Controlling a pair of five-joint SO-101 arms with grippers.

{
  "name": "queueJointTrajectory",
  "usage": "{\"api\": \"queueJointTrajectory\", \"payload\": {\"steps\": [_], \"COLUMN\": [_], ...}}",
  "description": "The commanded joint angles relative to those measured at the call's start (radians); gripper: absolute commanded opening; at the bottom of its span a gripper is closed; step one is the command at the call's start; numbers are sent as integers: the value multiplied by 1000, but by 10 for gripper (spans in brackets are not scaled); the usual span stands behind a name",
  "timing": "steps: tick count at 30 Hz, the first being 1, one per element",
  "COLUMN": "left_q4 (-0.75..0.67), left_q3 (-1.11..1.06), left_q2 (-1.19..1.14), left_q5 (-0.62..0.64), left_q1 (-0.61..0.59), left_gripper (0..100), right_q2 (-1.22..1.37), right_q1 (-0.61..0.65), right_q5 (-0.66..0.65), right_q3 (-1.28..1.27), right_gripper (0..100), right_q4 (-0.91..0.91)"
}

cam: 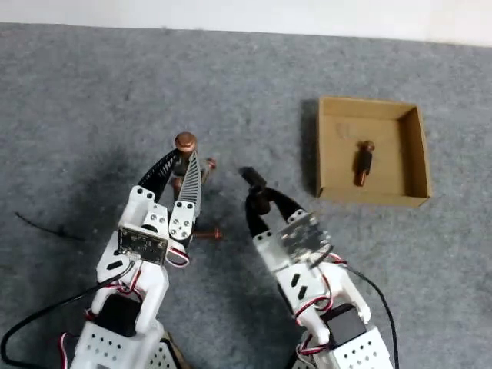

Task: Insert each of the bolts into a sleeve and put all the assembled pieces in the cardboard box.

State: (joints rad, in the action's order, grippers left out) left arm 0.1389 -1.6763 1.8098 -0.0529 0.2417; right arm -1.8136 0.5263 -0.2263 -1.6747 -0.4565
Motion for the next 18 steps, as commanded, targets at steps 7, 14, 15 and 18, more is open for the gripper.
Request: {"api": "queueJointTrajectory", "payload": {"steps": [7, 14, 15, 18], "left_q4": [-112, -110, -110, -109], "left_q3": [30, 31, 31, 30], "left_q2": [18, 16, 15, 12], "left_q5": [12, 130, 184, 293], "left_q1": [163, 325, 328, 302], "left_gripper": [11, 7, 8, 10], "right_q2": [-21, -19, -16, -13], "right_q1": [114, 114, 114, 110], "right_q5": [-150, -138, -138, -140], "right_q3": [-145, -145, -145, -145], "right_gripper": [4, 4, 4, 4], "right_q4": [185, 211, 211, 209]}}
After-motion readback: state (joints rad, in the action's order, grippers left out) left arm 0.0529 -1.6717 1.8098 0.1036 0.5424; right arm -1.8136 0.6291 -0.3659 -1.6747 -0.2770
